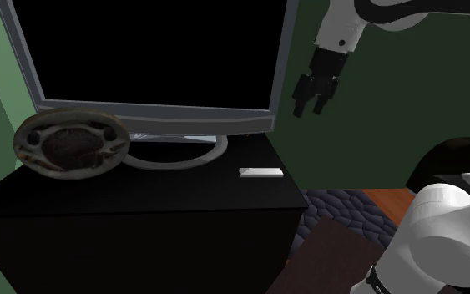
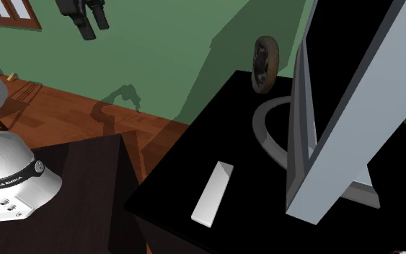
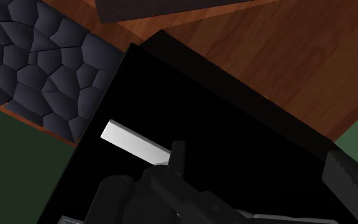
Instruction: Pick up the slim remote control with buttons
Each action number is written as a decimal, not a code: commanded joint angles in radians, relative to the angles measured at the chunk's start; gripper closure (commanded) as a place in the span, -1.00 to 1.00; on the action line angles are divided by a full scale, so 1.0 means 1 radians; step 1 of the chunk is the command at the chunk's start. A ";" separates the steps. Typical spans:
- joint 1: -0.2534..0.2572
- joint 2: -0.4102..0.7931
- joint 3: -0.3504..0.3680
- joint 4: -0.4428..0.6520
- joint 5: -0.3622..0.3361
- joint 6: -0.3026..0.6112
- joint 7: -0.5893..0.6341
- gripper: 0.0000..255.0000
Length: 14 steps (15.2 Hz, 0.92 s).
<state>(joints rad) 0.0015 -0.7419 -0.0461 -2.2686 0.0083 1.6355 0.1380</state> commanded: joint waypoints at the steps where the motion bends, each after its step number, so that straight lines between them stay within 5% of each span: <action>1: 0.000 0.000 0.000 0.000 0.000 0.000 0.000 -1.00; 14: 0.038 0.240 -0.223 -0.142 -0.105 0.350 -0.448 -1.00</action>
<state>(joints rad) 0.0335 -0.5325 -0.2550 -2.4137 -0.0931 1.9573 -0.2751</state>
